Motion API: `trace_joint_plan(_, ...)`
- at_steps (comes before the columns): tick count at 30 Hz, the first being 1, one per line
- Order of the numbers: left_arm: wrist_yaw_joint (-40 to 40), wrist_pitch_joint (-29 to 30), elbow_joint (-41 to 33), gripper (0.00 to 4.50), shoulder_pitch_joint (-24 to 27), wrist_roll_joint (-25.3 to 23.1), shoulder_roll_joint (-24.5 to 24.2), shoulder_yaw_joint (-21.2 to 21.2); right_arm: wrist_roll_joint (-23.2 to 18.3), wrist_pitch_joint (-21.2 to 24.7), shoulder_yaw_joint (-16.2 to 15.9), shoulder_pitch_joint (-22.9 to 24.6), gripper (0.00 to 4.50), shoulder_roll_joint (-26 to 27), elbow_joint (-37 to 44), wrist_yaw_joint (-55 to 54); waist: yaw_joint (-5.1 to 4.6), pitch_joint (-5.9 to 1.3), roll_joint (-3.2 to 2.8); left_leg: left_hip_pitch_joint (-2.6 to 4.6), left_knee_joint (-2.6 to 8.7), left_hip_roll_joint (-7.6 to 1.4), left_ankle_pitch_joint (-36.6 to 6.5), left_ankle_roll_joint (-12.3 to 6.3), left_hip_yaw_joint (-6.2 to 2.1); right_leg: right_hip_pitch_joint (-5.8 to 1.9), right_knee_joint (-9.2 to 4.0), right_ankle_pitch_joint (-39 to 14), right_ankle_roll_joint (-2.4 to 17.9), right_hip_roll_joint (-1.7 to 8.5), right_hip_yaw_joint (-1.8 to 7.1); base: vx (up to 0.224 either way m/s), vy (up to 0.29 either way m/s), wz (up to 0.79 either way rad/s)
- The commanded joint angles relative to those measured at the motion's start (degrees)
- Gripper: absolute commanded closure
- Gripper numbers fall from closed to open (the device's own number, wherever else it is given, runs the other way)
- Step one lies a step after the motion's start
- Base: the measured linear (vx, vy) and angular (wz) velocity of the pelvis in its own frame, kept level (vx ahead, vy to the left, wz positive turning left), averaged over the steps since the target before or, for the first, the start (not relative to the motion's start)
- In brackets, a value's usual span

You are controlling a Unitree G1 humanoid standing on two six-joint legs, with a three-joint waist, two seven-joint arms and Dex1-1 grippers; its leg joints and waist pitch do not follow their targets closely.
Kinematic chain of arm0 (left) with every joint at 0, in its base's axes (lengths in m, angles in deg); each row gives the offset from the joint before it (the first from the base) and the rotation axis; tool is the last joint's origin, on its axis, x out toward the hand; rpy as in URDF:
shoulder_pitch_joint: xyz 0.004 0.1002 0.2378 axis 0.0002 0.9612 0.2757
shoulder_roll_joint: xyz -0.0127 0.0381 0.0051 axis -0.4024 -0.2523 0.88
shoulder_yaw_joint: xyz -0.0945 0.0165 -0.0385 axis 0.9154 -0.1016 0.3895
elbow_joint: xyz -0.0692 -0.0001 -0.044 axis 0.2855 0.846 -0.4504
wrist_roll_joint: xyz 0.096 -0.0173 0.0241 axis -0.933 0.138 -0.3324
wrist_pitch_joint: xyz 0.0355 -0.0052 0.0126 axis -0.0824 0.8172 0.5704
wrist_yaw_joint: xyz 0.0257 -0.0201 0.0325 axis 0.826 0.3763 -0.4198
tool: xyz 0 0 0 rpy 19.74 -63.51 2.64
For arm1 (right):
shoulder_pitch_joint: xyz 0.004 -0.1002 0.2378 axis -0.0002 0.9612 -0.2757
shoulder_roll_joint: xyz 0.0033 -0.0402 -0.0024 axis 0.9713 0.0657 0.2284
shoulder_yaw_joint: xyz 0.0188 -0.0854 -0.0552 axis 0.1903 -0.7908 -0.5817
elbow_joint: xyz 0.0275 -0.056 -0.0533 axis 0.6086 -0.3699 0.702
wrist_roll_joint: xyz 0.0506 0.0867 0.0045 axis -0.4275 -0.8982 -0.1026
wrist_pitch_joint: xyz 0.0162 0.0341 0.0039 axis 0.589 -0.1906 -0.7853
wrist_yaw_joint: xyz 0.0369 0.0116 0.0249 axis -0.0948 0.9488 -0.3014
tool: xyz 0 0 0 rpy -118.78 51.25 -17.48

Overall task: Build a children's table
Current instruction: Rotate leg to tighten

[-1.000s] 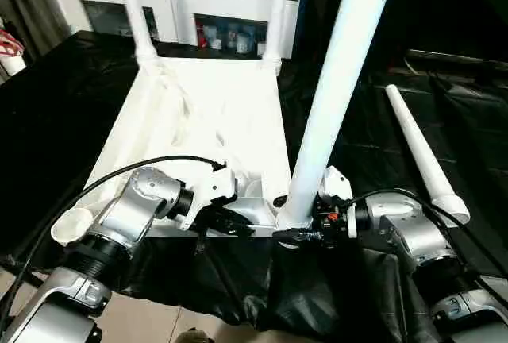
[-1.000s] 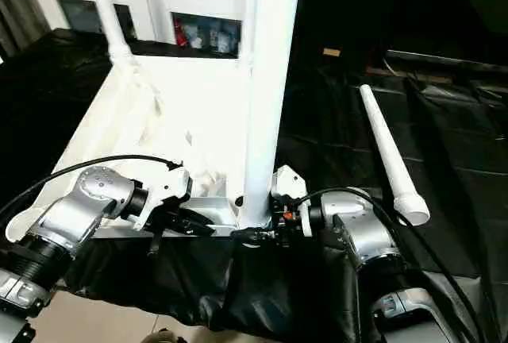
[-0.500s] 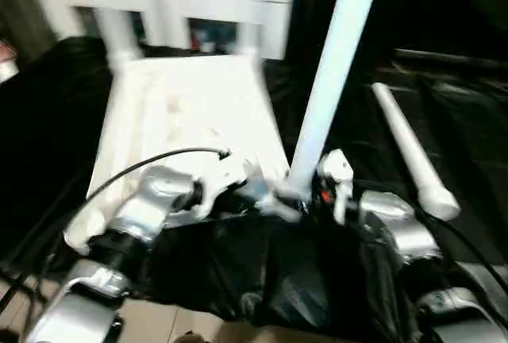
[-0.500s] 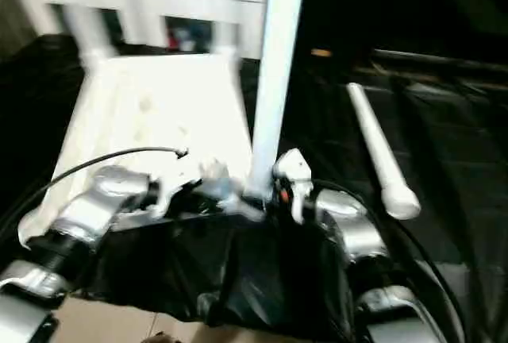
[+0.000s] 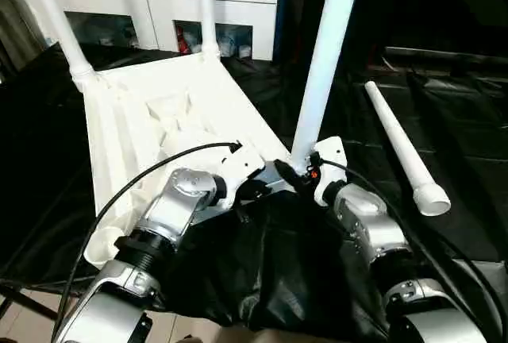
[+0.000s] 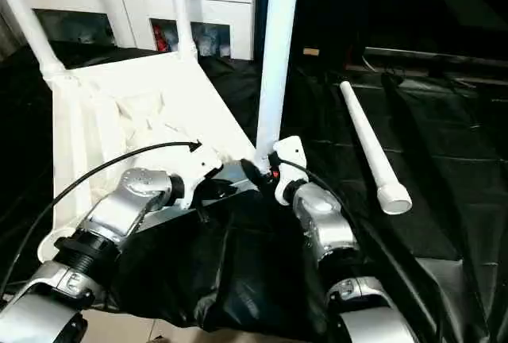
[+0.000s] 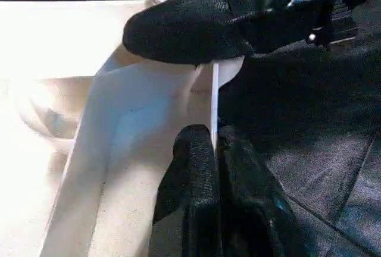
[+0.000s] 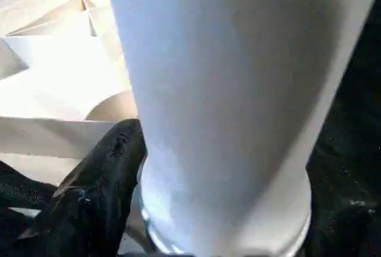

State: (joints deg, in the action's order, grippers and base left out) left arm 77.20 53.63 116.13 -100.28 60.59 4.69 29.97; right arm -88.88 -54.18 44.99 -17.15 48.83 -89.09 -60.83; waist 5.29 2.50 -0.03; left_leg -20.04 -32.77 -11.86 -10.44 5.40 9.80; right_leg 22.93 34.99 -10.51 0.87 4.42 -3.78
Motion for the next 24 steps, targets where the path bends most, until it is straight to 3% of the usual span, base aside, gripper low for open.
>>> trace_joint_plan(1, 2.6, -3.7, -2.4, 4.5, 0.2, 2.6, 2.1, -1.7, 0.8, 0.6, -3.9, 1.5, 0.61, 1.6, -1.4, 6.1, 0.14, -3.0, 0.17, -0.24, 3.91, -0.92, -14.1, -1.87, -0.11, -2.64, -5.19, -18.1, 9.4, 3.6, 2.37, 0.0, 0.0, 0.0)
trace_joint_plan(6, 7.1, -4.9, -3.4, 4.5, 0.8, 3.8, -0.1, -1.5, -0.9, 0.5, -5.4, 2.3, 0.61, -1.7, 2.0, 15.9, 0.25, -3.15, 0.2, -0.33, 3.76, -1.05, -12.8, -2.88, -0.11, -2.85, -4.86, -15.0, 10.2, 3.51, 2.4, 0.0, 0.0, 0.0)
trace_joint_plan(7, 11.1, -6.1, -3.9, 4.5, 1.4, 4.5, -2.2, -1.9, -1.5, -0.1, -7.4, 3.3, 0.61, -4.5, 4.6, 23.4, 0.3, -3.2, 0.35, -0.38, 3.67, -1.02, -12.2, -3.45, -0.05, -2.91, -4.76, -13.6, 10.6, 3.43, 2.38, 0.0, 0.0, 0.0)
trace_joint_plan(9, 14.0, -6.7, -4.3, 4.5, 1.8, 4.9, -3.8, -2.3, -1.5, -0.8, -8.8, 3.9, 0.61, -6.6, 5.9, 28.6, 0.32, -3.16, 0.6, -0.5, 3.61, -1.09, -11.4, -4.23, 0.03, -2.91, -4.59, -12.0, 11.2, 3.44, 2.4, 0.0, 0.0, 0.0)
trace_joint_plan(10, 15.8, -6.9, -4.6, 4.5, 2.0, 5.3, -4.8, -2.4, -1.8, -0.7, -9.5, 4.2, 0.61, -7.8, 6.7, 31.7, 0.55, -3.19, 0.46, -0.36, 3.51, -1.12, -11.3, -4.44, 0.11, -2.86, -4.55, -12.4, 11.5, 3.51, 2.4, 0.0, 0.0, 0.0)
trace_joint_plan(17, 22.8, -7.1, -5.9, 4.5, 2.6, 6.2, -8.7, -3.0, -1.7, -1.0, -12.4, 4.7, 0.61, -12.5, 9.0, 43.7, 1.55, -3.16, 0.4, -0.04, 3.47, -1.53, -10.9, -4.59, 0.28, -2.64, -4.03, -10.1, 13.2, 3.42, 2.44, 0.0, 0.0, 0.0)
trace_joint_plan(22, 27.4, -7.6, -5.9, 4.5, 2.4, 6.3, -11.2, -3.6, -2.6, 1.0, -14.2, 5.3, 0.92, -15.3, 12.2, 50.4, 1.74, -3.16, 0.7, -0.24, 3.52, -1.42, -10.6, -4.3, 0.18, -2.95, -4.03, -10.9, 12.6, 3.51, 2.4, 0.0, 0.0, 0.0)
trace_joint_plan(24, 28.4, -8.0, -5.5, 4.5, 2.1, 6.4, -11.9, -3.6, -2.7, 1.5, -15.1, 5.6, 0.98, -16.0, 12.8, 52.5, 1.96, -3.19, 0.43, -0.17, 3.47, -1.47, -10.2, -4.46, 0.17, -2.84, -3.95, -10.5, 12.7, 3.51, 2.4, 0.0, 0.0, 0.0)
